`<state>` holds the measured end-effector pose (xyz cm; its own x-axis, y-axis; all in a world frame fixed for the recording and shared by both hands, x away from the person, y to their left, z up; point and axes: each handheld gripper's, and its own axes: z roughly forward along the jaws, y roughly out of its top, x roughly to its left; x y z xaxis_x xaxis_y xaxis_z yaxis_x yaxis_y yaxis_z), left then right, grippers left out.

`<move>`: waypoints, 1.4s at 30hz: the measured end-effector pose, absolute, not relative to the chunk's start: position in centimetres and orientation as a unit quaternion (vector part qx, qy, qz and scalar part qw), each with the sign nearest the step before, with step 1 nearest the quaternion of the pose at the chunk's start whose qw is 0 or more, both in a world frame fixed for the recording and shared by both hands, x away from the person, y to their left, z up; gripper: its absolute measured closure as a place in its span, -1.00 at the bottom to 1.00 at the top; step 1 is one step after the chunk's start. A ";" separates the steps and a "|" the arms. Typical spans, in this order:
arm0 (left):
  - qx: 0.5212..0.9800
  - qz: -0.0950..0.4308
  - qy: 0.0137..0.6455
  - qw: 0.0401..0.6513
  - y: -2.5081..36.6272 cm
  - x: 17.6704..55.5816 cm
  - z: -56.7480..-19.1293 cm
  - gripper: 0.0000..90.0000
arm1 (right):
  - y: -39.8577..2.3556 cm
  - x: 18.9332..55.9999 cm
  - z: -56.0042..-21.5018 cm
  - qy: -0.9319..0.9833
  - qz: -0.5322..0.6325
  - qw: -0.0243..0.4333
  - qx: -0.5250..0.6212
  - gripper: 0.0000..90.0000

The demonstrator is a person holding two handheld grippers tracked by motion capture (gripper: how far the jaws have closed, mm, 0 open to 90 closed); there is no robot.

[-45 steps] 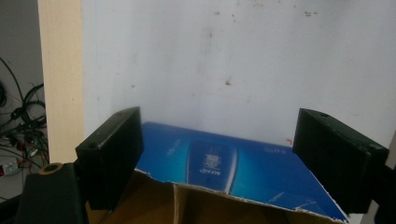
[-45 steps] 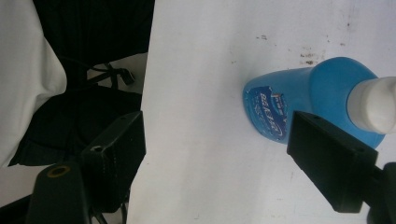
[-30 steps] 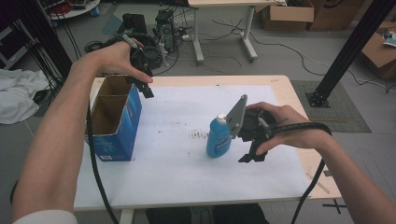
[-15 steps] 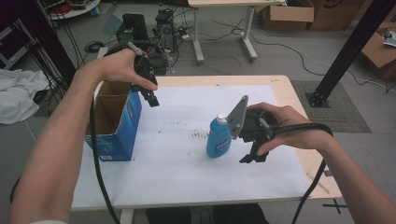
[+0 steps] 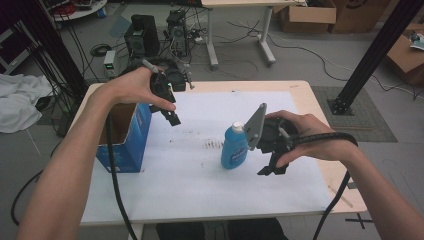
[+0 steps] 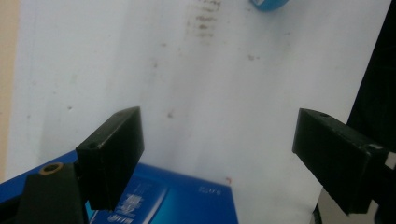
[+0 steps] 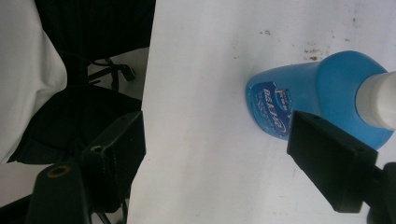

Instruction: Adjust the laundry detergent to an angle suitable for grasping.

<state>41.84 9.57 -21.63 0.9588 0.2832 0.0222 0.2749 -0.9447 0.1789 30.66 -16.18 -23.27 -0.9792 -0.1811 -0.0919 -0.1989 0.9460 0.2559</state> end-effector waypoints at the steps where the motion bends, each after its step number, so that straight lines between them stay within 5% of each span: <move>1: 0.986 0.020 0.140 0.091 9.4 41.6 -21.8 -0.62 | -16.2 30.7 -23.3 0.986 0.133 0.033 -0.098 -0.57; 42: 0.932 0.021 0.301 0.203 0.3 36.8 -29.1 -0.59 | -15.9 30.4 -23.5 0.986 0.125 0.030 -0.103 -0.57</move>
<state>36.83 0.29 -29.06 0.8182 0.5689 -0.0829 0.5518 -0.7366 0.3911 30.39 -15.87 -23.52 -0.9770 -0.1951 -0.0857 -0.2103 0.9477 0.2401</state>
